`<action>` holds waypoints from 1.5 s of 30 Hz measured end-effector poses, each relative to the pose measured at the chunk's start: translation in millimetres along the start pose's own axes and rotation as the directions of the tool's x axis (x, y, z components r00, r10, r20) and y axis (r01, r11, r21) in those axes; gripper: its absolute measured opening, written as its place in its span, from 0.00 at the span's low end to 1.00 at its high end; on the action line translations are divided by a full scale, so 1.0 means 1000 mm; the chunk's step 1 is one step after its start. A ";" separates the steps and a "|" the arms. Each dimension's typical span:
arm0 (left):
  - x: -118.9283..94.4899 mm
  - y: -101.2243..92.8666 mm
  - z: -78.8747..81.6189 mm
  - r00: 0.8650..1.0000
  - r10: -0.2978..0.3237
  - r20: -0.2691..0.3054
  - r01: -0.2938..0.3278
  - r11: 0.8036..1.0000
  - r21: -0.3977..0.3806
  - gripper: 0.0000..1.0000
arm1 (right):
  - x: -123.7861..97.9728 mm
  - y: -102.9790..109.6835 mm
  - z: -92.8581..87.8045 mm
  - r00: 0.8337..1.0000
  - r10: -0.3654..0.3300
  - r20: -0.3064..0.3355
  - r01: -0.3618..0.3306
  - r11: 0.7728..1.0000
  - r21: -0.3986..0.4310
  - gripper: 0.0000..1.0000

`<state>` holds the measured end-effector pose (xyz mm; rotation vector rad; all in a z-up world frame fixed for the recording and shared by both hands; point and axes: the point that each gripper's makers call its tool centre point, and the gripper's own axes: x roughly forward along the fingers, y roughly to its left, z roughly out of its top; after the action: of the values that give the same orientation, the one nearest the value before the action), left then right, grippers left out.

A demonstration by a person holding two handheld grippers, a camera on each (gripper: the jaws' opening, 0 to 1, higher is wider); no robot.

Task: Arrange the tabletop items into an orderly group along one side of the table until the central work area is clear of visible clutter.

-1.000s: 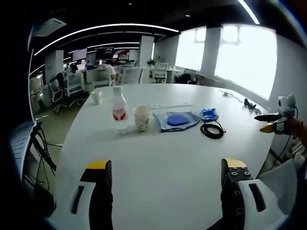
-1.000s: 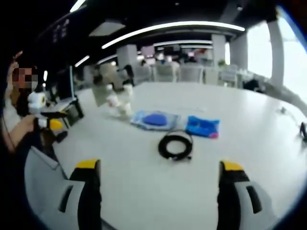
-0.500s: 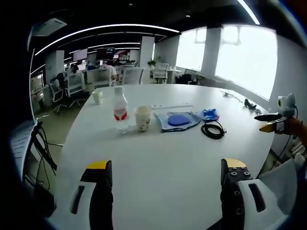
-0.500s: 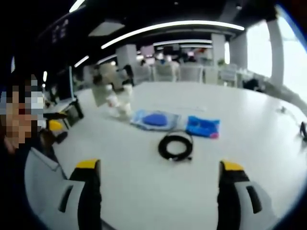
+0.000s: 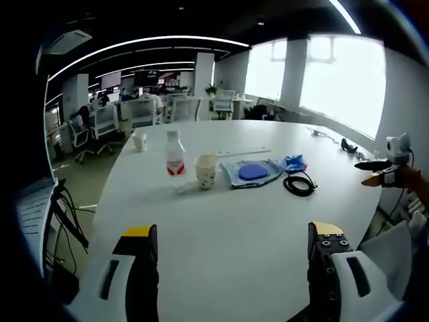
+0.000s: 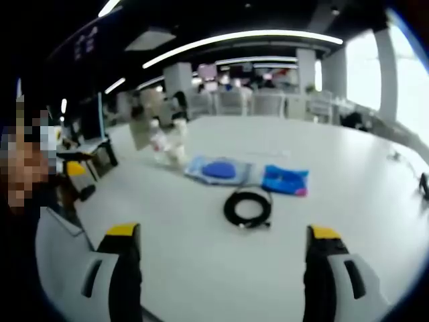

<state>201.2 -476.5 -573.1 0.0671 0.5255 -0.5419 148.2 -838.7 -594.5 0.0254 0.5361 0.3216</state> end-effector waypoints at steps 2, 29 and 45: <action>-0.005 0.004 0.006 1.000 0.014 -0.011 -0.013 0.999 0.035 0.91 | -0.001 0.003 0.003 1.000 0.003 -0.005 -0.003 1.000 0.005 1.00; -0.039 0.039 0.041 1.000 -0.011 0.023 0.013 0.998 -0.059 0.92 | -0.020 0.018 0.029 0.998 0.018 -0.056 -0.020 0.999 -0.030 1.00; -0.026 0.019 0.025 0.998 -0.049 -0.038 0.047 0.998 -0.041 0.92 | -0.028 0.007 0.030 0.997 0.024 -0.067 -0.027 0.999 -0.029 1.00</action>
<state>203.1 -452.5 -539.8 0.0273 0.5774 -0.5776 138.8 -838.5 -554.4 -0.0077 0.5972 0.3564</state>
